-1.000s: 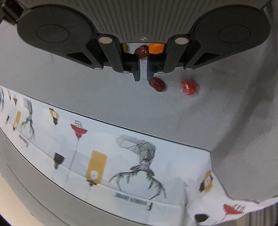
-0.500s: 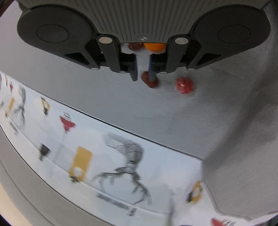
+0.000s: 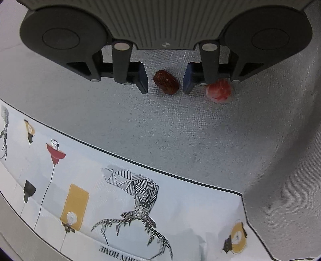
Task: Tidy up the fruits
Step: 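Grasp a red date with the left tool while the right tool grasps a yellow fruit, then carry the red date with the left tool while the right tool carries the yellow fruit over the plate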
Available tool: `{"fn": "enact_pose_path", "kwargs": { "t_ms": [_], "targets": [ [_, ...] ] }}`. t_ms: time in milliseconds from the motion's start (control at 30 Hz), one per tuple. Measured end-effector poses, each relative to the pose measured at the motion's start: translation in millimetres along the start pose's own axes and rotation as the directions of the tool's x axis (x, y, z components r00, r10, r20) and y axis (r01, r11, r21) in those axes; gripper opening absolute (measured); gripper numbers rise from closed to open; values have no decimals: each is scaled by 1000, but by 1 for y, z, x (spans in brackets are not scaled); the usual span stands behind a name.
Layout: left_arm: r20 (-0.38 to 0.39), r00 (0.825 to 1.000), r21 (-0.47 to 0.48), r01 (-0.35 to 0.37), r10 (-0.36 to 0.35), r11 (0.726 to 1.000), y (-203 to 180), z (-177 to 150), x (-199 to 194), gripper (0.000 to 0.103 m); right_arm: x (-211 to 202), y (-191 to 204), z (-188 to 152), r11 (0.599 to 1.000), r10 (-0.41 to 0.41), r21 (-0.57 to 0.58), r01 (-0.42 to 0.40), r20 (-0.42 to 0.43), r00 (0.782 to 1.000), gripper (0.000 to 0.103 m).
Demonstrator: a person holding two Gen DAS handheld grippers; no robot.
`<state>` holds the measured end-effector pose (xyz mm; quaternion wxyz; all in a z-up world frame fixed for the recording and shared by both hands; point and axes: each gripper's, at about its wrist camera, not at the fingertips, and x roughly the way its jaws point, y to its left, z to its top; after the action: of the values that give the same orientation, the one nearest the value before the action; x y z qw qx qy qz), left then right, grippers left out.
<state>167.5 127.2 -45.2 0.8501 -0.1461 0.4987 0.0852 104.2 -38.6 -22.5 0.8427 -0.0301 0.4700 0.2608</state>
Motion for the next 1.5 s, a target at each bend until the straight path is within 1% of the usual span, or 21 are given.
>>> {"fn": "enact_pose_path", "kwargs": {
  "t_ms": [100,167,200,233,367,567,667,733,800,900,1033,1133,1200,1233,1267,1300,1333,1367,1400,1467,1500],
  "targets": [
    [-8,1000,26,-6,7,1000,-3,-1,5,42,3,2,-2,1000,-7,-10,7,-6,1000,36],
    [-14,1000,50,-21,21,999,-7,-2,8,42,3,2,-2,1000,-9,-11,9,-1,1000,31],
    [-14,999,63,-30,31,998,-8,-3,9,39,2,2,-2,1000,-8,-11,8,2,1000,29],
    [-13,999,73,-39,40,997,-9,-4,10,33,3,2,-2,1000,-6,-11,6,3,1000,26],
    [-1,999,82,-52,52,995,-10,-4,7,33,0,2,-2,1000,-5,-18,5,14,1000,26],
    [58,996,90,-65,60,994,-10,-7,-11,33,-20,-1,0,1000,-20,-2,20,84,996,26],
    [107,992,113,-81,69,990,-13,-13,-29,33,-41,-6,1,1000,-25,21,22,140,990,26],
    [153,985,140,-104,82,985,-17,-18,-44,33,-58,-11,-2,999,-31,32,26,179,983,26],
    [188,980,150,-88,59,985,-20,-23,-64,33,-76,-14,-2,998,-49,41,41,215,975,26],
    [241,970,180,-49,4,982,-28,-35,-100,33,-108,-20,0,996,-72,73,55,264,962,26],
    [272,960,231,-3,-61,973,-48,-55,-136,33,-161,-27,-7,993,-88,99,58,333,939,26],
    [290,949,294,32,-121,955,-64,-78,-158,33,-192,-35,-22,991,-118,98,88,367,923,26],
    [299,943,334,43,-149,942,-71,-99,-163,33,-206,-45,-38,988,-144,112,110,376,915,26],
    [295,943,354,42,-154,934,-72,-113,-161,33,-209,-52,-47,984,-160,129,120,373,914,26],
    [275,949,381,39,-154,924,-73,-127,-155,33,-207,-57,-56,981,-175,147,129,365,914,26],
    [240,960,401,39,-146,915,-74,-138,-149,33,-203,-65,-66,974,-198,172,146,345,918,26],
    [189,973,407,43,-130,912,-78,-143,-141,33,-197,-73,-74,967,-221,194,166,315,923,26],
    [174,975,411,58,-140,910,-80,-144,-139,33,-192,-83,-80,954,-254,229,195,264,931,25],
    [174,974,425,58,-144,903,-84,-146,-137,33,-191,-91,-81,943,-270,264,204,245,931,25],
    [174,977,443,34,-123,896,-87,-147,-131,33,-193,-104,-83,931,-274,314,188,256,927,25],
    [158,979,432,46,-126,901,-87,-145,-128,33,-194,-109,-85,925,-287,325,198,253,924,25]
  ]
}}
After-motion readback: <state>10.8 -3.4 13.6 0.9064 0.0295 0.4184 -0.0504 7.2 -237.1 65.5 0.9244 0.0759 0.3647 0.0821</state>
